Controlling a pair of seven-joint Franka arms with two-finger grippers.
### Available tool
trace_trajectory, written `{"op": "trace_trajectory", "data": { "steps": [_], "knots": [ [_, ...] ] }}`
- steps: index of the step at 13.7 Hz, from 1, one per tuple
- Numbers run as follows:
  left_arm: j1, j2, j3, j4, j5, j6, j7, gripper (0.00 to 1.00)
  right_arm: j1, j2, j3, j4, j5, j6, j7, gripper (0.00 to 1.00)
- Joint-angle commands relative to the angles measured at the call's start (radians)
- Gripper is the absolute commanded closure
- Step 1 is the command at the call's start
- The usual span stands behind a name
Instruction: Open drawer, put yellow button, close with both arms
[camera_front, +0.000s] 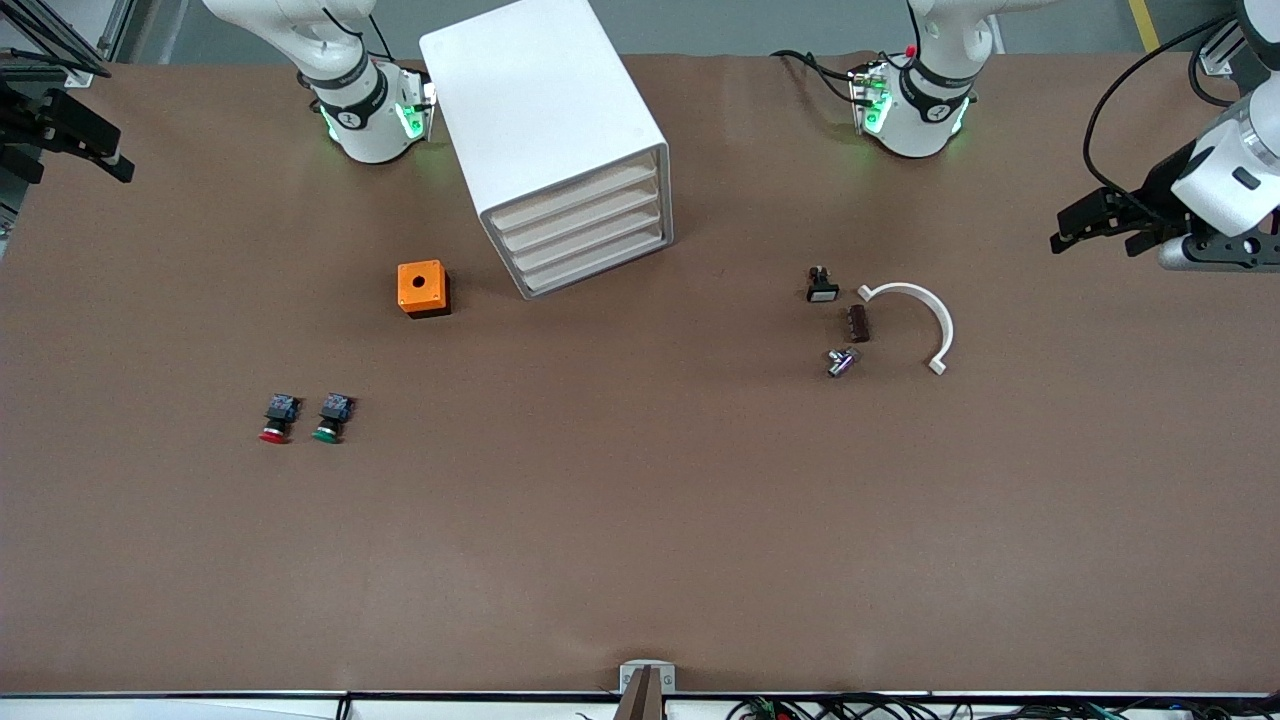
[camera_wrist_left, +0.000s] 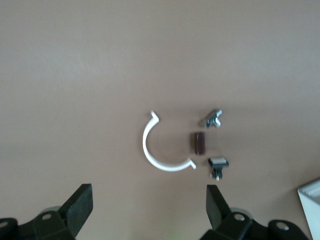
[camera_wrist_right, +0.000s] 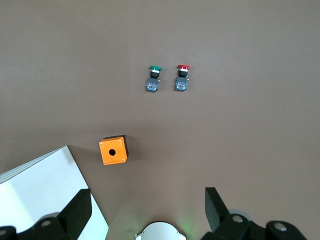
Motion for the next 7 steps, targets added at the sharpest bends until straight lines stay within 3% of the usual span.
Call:
{"op": "trace_trajectory", "data": {
  "steps": [1,4,7],
  "knots": [
    [0.001,0.12,-0.005,0.181,0.024,-0.007,-0.006,0.0,0.013,-0.019,-0.003,-0.012,-0.015,-0.003,-0.007,0.0],
    [-0.005,0.2,-0.005,0.32,0.059,-0.007,-0.006,0.0,0.013,-0.019,-0.003,-0.012,-0.013,-0.002,-0.007,0.0],
    [-0.016,0.231,-0.007,0.369,0.075,-0.008,-0.006,0.0,0.013,-0.018,-0.003,-0.012,-0.015,-0.002,-0.007,0.0]
  ]
}}
